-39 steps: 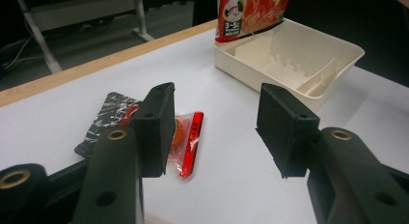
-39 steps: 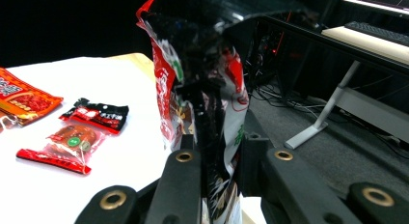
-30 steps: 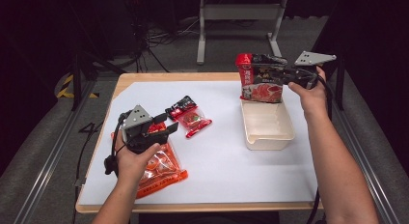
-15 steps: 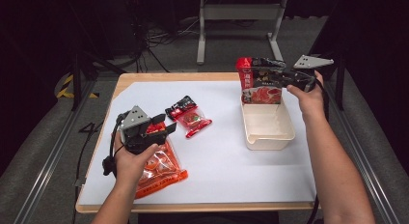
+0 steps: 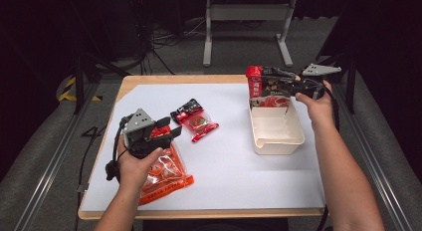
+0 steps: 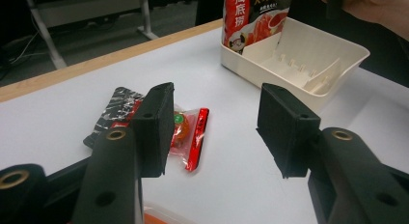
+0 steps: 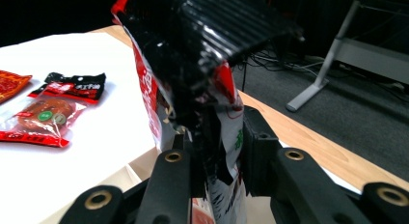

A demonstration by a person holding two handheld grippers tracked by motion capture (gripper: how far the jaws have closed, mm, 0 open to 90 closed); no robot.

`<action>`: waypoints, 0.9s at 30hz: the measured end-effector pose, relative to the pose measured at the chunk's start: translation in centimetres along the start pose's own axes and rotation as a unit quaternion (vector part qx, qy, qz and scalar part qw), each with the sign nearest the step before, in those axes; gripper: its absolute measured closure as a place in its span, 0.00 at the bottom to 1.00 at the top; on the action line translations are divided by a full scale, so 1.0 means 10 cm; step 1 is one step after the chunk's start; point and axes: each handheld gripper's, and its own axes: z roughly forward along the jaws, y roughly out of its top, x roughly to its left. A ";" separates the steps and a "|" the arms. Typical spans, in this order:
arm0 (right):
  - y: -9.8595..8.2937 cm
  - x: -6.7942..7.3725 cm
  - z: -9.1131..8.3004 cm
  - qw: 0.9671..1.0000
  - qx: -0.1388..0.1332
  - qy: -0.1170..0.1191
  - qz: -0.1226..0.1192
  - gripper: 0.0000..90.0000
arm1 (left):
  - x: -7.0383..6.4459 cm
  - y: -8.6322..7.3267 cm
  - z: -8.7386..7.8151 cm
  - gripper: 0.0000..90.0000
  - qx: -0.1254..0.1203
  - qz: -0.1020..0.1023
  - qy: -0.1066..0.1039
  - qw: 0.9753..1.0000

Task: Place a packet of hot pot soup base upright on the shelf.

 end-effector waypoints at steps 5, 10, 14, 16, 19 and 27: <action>-0.07 -0.03 -0.02 1.000 0.009 -0.013 0.014 0.83 | 0.00 0.00 0.01 0.54 0.000 0.001 0.000 1.000; -0.13 -0.04 -0.03 0.999 0.004 -0.020 0.029 0.84 | 0.00 0.00 0.00 0.54 0.000 -0.001 -0.002 1.000; -0.13 -0.06 -0.03 0.999 0.016 -0.025 0.035 0.83 | 0.01 0.00 -0.01 0.54 -0.001 -0.004 -0.001 1.000; -0.13 -0.06 -0.03 0.999 0.020 -0.027 0.037 0.81 | 0.02 0.00 -0.01 0.54 -0.001 -0.002 0.000 1.000; -0.15 -0.05 -0.06 0.998 0.015 -0.026 0.052 0.71 | 0.03 0.00 -0.01 0.53 0.002 -0.001 -0.001 1.000; -0.10 0.01 -0.21 0.998 0.024 -0.021 0.061 0.47 | 0.09 0.02 -0.02 0.49 0.011 -0.003 0.001 1.000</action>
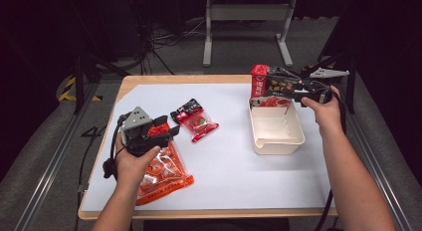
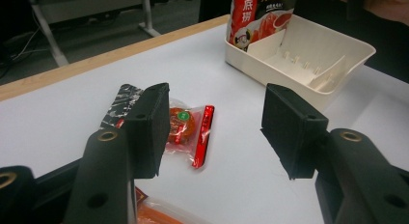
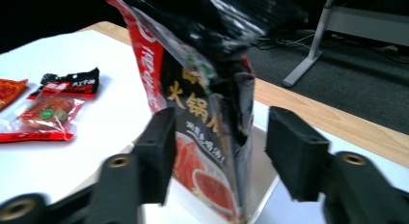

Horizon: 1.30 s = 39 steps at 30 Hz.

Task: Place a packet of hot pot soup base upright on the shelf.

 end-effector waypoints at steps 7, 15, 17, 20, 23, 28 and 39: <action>0.04 0.15 -0.24 0.999 0.008 -0.038 -0.017 0.41 | 0.05 0.01 0.00 0.45 0.016 0.010 0.004 1.000; 0.04 0.35 -0.47 0.999 -0.016 -0.035 -0.027 0.41 | 0.11 0.00 -0.03 0.44 0.019 0.005 0.001 1.000; 0.04 0.42 -0.53 0.999 -0.021 -0.029 -0.031 0.41 | 0.13 0.00 -0.06 0.44 0.022 0.002 0.003 1.000; 0.05 0.52 -0.59 0.999 -0.033 -0.017 -0.037 0.41 | 0.15 -0.01 -0.08 0.43 0.022 -0.001 0.007 1.000; 0.05 0.65 -0.65 0.998 -0.044 -0.003 -0.055 0.39 | 0.18 -0.01 -0.10 0.42 0.024 -0.003 0.007 1.000; 0.02 0.84 -0.72 0.995 -0.062 0.019 -0.071 0.39 | 0.22 -0.01 -0.13 0.40 0.026 -0.012 0.010 1.000; -0.12 1.15 -0.77 0.997 -0.043 0.043 -0.044 0.36 | 0.27 0.00 -0.21 0.38 0.032 0.000 0.042 0.999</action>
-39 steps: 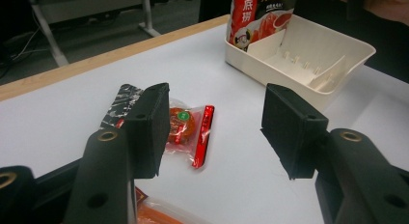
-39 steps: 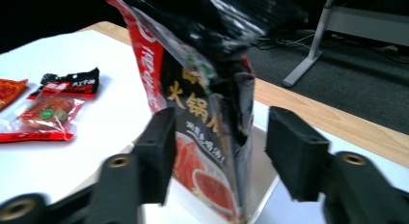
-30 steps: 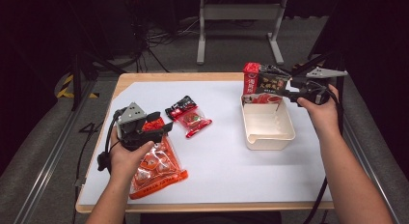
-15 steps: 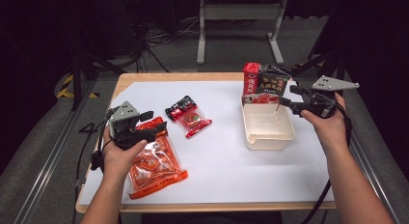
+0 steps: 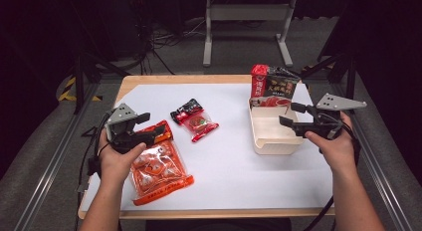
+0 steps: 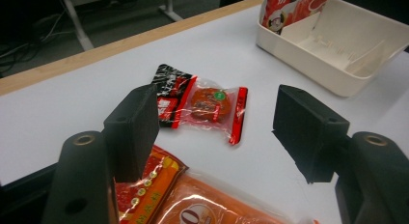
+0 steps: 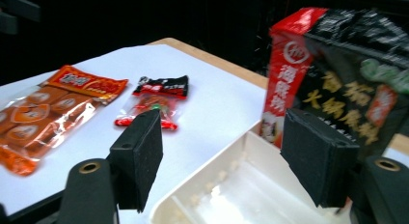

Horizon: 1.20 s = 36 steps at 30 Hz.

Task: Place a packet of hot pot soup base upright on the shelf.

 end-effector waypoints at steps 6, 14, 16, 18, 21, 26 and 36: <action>-0.01 0.13 0.06 1.000 0.022 0.019 0.000 0.33 | 0.07 -0.02 -0.03 0.38 -0.002 -0.003 0.011 1.000; 0.00 0.29 0.11 0.999 0.022 0.040 -0.018 0.32 | 0.14 -0.03 -0.03 0.39 0.005 -0.006 0.010 1.000; -0.01 0.32 0.13 0.998 0.024 0.044 -0.022 0.32 | 0.16 -0.04 -0.03 0.39 0.003 -0.005 0.012 1.000; -0.02 0.35 0.14 0.998 0.024 0.049 -0.021 0.32 | 0.18 -0.03 -0.03 0.39 0.006 -0.008 0.012 1.000; -0.04 0.38 0.15 0.998 0.024 0.052 -0.023 0.33 | 0.20 -0.04 -0.04 0.39 0.007 -0.008 0.010 1.000; -0.08 0.42 0.18 0.997 0.031 0.061 -0.024 0.32 | 0.29 -0.07 -0.04 0.39 0.014 -0.017 0.013 1.000; -0.13 0.48 0.25 0.996 0.037 0.069 -0.034 0.32 | 0.55 -0.24 -0.06 0.35 0.011 -0.029 0.049 0.998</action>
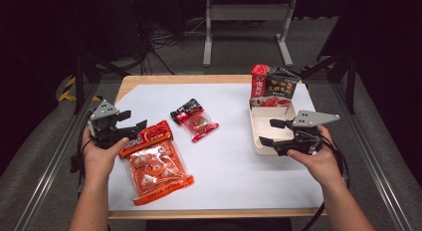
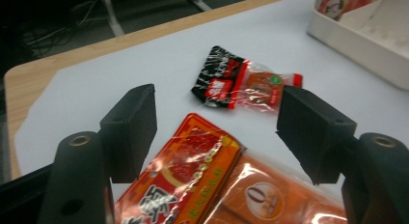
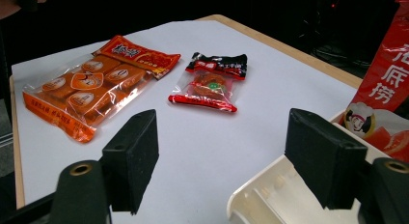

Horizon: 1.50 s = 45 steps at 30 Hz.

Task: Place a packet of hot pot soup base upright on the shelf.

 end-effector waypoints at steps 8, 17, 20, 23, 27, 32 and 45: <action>0.03 0.01 0.08 1.000 0.000 0.008 -0.009 0.31 | 0.27 -0.26 0.03 0.34 0.007 -0.036 0.022 0.999; 0.04 0.04 0.22 1.000 0.010 0.020 -0.018 0.31 | 0.50 -0.57 0.12 0.35 0.018 -0.079 0.050 0.995; 0.04 0.05 0.24 1.000 0.014 0.021 -0.018 0.31 | 0.55 -0.64 0.16 0.38 0.028 -0.101 0.060 0.993; 0.05 0.07 0.26 0.999 0.017 0.022 -0.021 0.31 | 0.60 -0.72 0.22 0.38 0.045 -0.119 0.065 0.990; 0.05 0.08 0.27 0.999 0.019 0.023 -0.023 0.31 | 0.65 -0.78 0.27 0.38 0.058 -0.126 0.062 0.988; 0.03 0.08 0.29 0.999 0.023 0.021 -0.021 0.31 | 0.69 -0.83 0.33 0.36 0.075 -0.142 0.065 0.985; -0.02 0.14 0.41 0.998 0.043 0.029 -0.029 0.31 | 0.73 -0.89 0.42 0.38 0.119 -0.170 0.058 0.976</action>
